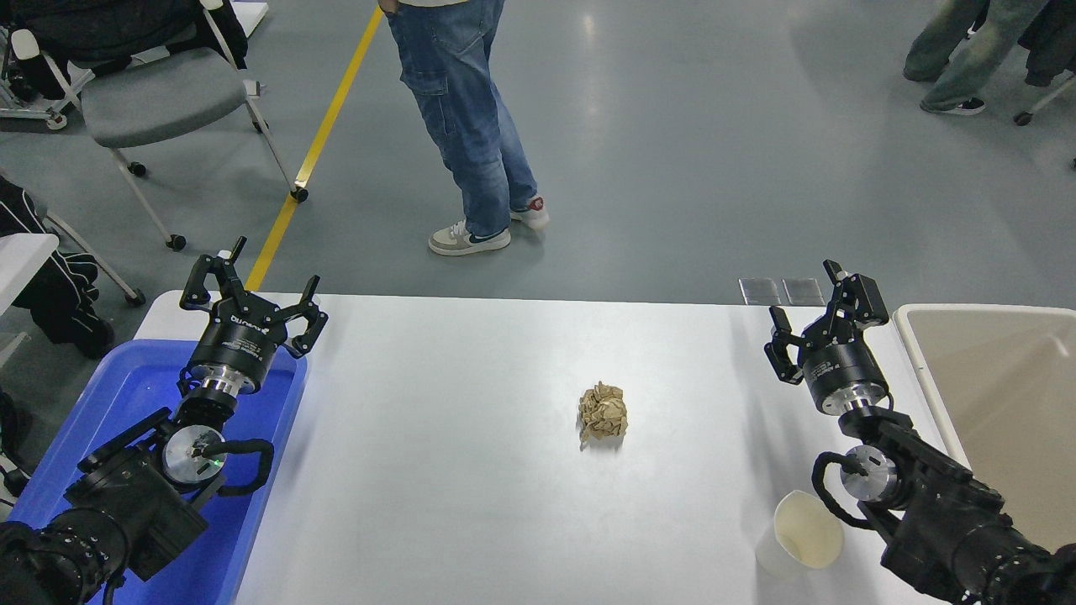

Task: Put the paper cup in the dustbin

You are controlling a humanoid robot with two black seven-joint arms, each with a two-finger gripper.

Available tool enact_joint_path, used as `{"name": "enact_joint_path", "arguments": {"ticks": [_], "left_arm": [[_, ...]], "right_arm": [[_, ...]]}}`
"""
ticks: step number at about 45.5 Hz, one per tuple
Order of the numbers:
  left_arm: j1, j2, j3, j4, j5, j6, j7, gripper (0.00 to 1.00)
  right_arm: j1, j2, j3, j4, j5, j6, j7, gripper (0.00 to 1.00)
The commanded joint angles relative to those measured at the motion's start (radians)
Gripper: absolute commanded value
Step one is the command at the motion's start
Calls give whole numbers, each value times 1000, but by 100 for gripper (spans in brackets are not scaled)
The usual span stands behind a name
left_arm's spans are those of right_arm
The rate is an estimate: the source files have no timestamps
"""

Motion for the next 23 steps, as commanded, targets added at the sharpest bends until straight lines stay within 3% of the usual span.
{"name": "enact_joint_path", "arguments": {"ticks": [1,23], "left_arm": [[1,0,0,0,-1,0,0,100],[-1,0,0,0,1,0,0,100]], "right_arm": [[-2,1,3,1,0,1,1,100],[-1,8,12,4,3,-4,1,100]]}}
